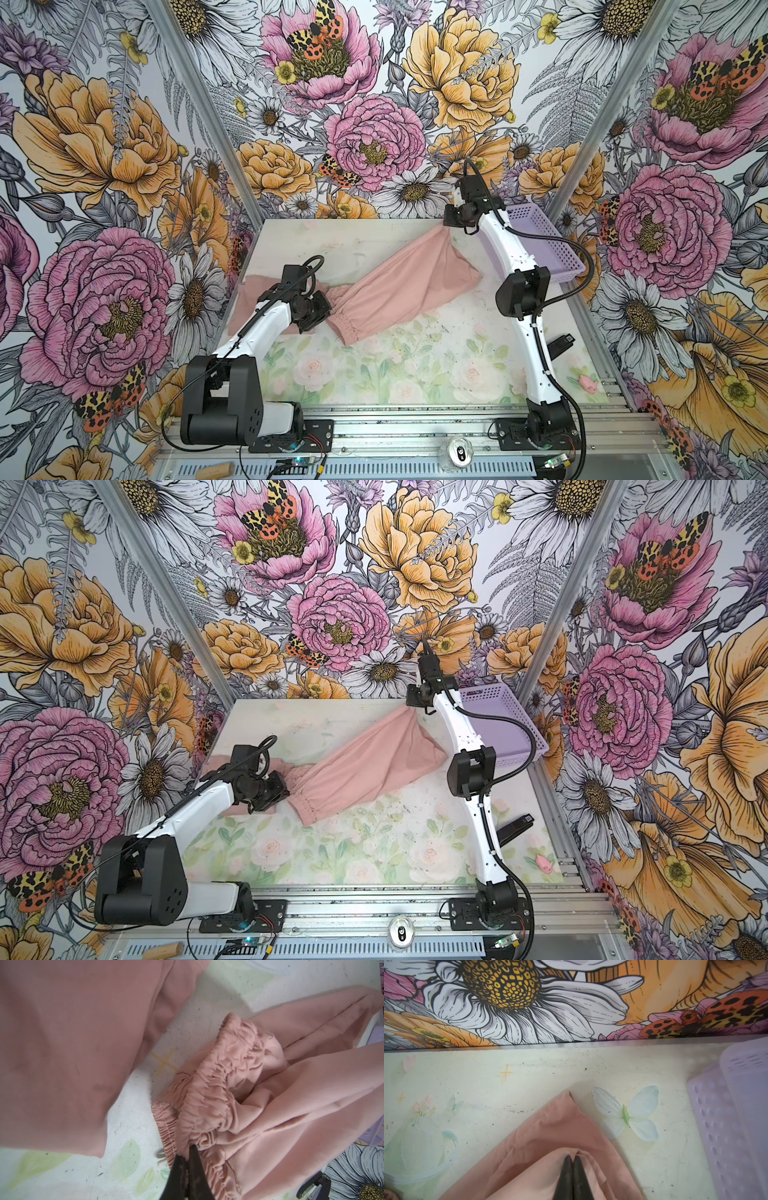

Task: Fold and stack the mixed laundry pile
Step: 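Open both grippers to release the waistband and the leg hem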

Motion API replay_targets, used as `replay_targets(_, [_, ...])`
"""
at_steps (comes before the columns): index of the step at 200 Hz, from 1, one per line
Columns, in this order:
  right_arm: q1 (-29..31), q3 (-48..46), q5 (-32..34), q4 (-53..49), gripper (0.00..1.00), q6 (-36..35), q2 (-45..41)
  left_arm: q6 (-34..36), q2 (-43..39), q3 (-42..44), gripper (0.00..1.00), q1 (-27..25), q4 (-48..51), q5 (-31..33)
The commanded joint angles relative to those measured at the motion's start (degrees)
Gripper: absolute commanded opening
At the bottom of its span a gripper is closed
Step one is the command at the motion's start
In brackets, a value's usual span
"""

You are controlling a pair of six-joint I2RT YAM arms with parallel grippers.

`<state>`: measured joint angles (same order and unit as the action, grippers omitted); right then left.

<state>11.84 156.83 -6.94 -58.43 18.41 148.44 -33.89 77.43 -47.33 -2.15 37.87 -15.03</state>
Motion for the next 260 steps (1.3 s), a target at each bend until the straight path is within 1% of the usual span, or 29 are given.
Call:
replay_targets(1, [-1.09, 1.81, 1.75, 6.62, 0.00, 1.99, 1.71, 1.03, 0.39, -0.76, 0.00, 0.92, 0.79, 2.43])
replay_targets(68, [-1.25, 1.81, 2.02, 9.21, 0.00, 3.60, 4.12, 1.77, 1.57, -6.52, 0.00, 0.65, 0.80, 1.79])
replay_targets(95, [-1.16, 1.81, 1.68, 9.57, 0.00, 3.82, 4.69, 2.48, 4.08, -6.33, 0.00, 0.82, 0.63, 2.53])
replay_targets(122, [-1.20, 1.81, 1.07, 9.72, 0.00, 4.01, 5.10, 2.59, 6.18, -6.22, 0.00, 0.75, -0.25, 1.93])
replay_targets(139, [-1.20, 1.76, 1.12, 9.66, 0.00, 4.00, 5.03, 1.82, 5.78, -5.26, 0.00, 0.64, -0.12, 1.41])
replay_targets(152, [-1.23, 1.66, 0.96, 9.74, 0.00, 4.00, 5.01, 1.49, 5.13, -4.25, 0.00, 0.57, -0.25, 2.27])
replay_targets(160, [-1.25, 1.77, 0.73, 9.82, 0.04, 3.95, 5.14, 1.58, 5.01, -3.93, 0.00, 0.63, -0.42, 2.70])
replay_targets(173, [-1.21, 1.77, 0.38, 9.92, 0.19, 3.94, 5.43, 1.54, 5.25, -3.99, 0.00, 0.57, -0.76, 3.20])
replay_targets(183, [-1.21, 1.77, 0.27, 9.77, 0.31, 3.84, 5.37, 1.24, 5.53, -4.29, 0.04, 0.57, -1.27, 3.29])
replay_targets(189, [-1.29, 1.52, 0.16, 9.66, 0.36, 3.87, 5.10, 1.07, 5.83, -4.71, 0.10, 0.49, -1.60, 3.39])
replay_targets(202, [-1.54, 0.06, 0.24, 9.58, 0.44, 3.66, 3.53, 1.18, 6.62, -5.98, 0.28, 0.15, -1.74, 3.86])
replay_targets(203, [-1.55, -0.12, 0.25, 9.57, 0.44, 3.65, 3.35, 1.19, 6.70, -6.13, 0.31, 0.05, -1.74, 3.86])
replay_targets(204, [-1.64, -0.34, 0.30, 9.57, 0.45, 3.65, 3.17, 1.23, 6.78, -6.29, 0.31, 0.09, -1.74, 3.86])
replay_targets(206, [-1.71, -0.75, 0.34, 9.57, 0.45, 3.58, 2.75, 1.23, 6.88, -6.42, 0.36, 0.06, -1.74, 3.93])
replay_targets(212, [-1.79, -2.15, 0.67, 9.50, 0.48, 3.32, 1.39, 1.31, 7.18, -7.00, 0.45, -0.04, -1.66, 4.16])
replay_targets(221, [-2.03, -4.88, 0.86, 9.50, 0.50, 3.07, -1.00, 1.28, 7.22, -7.71, 0.55, -0.22, -1.66, 4.53])
replay_targets(244, [-2.72, -14.61, 0.48, 8.96, 0.52, 2.31, -8.13, 0.93, 5.43, -8.98, 0.65, -0.68, -1.10, 6.31])
replay_targets(260, [-2.82, -22.17, -0.33, 8.04, 0.52, 1.88, -13.04, 0.56, 2.86, -9.90, 0.67, -1.36, 0.45, 8.95])
